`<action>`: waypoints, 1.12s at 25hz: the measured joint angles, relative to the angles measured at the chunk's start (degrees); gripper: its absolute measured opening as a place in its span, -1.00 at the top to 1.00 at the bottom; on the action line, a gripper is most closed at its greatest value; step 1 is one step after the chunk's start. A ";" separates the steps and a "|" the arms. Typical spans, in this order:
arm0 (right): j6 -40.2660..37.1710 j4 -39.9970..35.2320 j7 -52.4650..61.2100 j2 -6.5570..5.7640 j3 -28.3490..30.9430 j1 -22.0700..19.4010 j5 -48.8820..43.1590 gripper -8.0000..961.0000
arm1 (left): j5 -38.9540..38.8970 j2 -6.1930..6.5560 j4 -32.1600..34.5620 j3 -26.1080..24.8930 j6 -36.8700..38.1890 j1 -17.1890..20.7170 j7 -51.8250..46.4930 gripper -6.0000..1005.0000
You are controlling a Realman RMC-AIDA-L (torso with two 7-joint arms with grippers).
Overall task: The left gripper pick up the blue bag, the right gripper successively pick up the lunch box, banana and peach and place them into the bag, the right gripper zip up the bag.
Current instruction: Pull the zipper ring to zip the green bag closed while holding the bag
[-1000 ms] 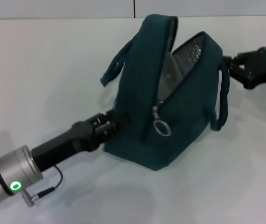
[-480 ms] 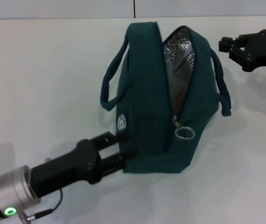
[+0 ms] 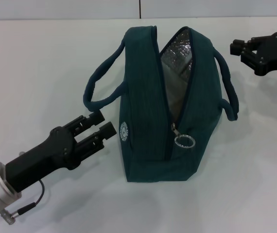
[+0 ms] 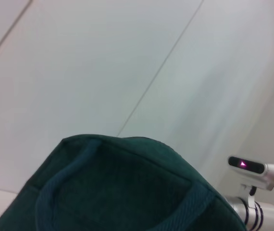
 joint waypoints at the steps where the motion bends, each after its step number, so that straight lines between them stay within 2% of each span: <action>1: -0.28 0.00 0.00 0.00 0.01 -0.01 0.00 0.80 | 0.31 0.00 0.08 0.13 0.03 -0.13 -0.29 -0.28; 5: -4.45 -0.61 -0.01 0.08 0.04 -0.68 0.45 0.79 | 1.23 0.00 0.03 0.73 0.20 -0.50 -0.75 -0.28; 11: -13.33 -4.85 -2.70 -0.34 0.09 -6.94 9.57 0.79 | 1.27 0.00 -0.11 2.08 1.20 -0.15 -0.75 -0.28; 14: -19.06 -6.55 -2.81 -0.72 -0.05 -8.84 10.92 0.79 | 1.27 -0.06 -0.03 2.14 1.93 0.15 -0.74 -0.28; 18: -24.93 -6.78 -3.02 -0.29 -2.79 -9.17 9.07 0.53 | 1.26 -0.16 -0.38 2.19 1.88 -0.23 -0.65 -0.29; 25: -25.50 -6.08 -5.63 0.12 -16.84 -9.17 7.70 0.02 | 1.05 -0.26 -0.45 2.27 1.18 -0.49 -0.63 -0.29; 28: -25.41 -5.99 -6.50 0.33 -19.56 -9.35 8.03 0.02 | 0.92 -0.26 -0.44 2.28 1.10 -0.59 -0.63 -0.28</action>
